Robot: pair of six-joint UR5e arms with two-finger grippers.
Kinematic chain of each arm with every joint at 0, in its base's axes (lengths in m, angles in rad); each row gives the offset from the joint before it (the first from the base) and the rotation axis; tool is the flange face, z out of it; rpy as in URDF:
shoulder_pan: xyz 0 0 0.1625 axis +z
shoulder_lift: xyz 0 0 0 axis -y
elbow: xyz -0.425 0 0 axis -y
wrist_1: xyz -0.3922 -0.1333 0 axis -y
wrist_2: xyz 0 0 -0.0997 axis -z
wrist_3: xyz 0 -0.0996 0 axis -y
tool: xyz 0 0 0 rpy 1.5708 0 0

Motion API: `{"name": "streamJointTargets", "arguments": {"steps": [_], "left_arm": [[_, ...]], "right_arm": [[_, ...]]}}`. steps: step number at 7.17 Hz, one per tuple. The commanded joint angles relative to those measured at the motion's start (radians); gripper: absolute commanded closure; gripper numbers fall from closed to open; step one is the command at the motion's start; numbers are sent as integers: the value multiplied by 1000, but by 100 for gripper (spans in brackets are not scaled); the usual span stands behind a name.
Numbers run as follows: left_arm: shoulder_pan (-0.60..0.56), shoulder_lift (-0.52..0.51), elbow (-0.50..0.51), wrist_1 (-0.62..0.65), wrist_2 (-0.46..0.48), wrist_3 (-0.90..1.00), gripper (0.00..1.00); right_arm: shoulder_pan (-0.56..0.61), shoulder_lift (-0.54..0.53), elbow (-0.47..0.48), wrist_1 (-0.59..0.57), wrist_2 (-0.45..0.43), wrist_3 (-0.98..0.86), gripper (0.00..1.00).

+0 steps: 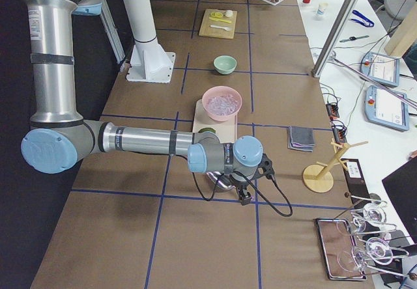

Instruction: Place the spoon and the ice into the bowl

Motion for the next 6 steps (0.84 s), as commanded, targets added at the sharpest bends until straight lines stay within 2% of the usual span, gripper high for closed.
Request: {"name": "streamJointTargets", "arguments": {"steps": [1, 3, 5, 6], "left_arm": [[3, 2, 25, 9, 21, 1, 0], [6, 19, 35, -14, -6, 15, 0], [8, 45, 62, -18, -170, 6, 0], [12, 45, 41, -31, -174, 7, 0]], "right_arm": [[0, -1, -1, 3, 2, 0, 0], [0, -8, -4, 3, 0, 1, 0], [0, -10, 2, 3, 6, 3, 0], [0, -32, -1, 4, 72, 3, 0]]}}
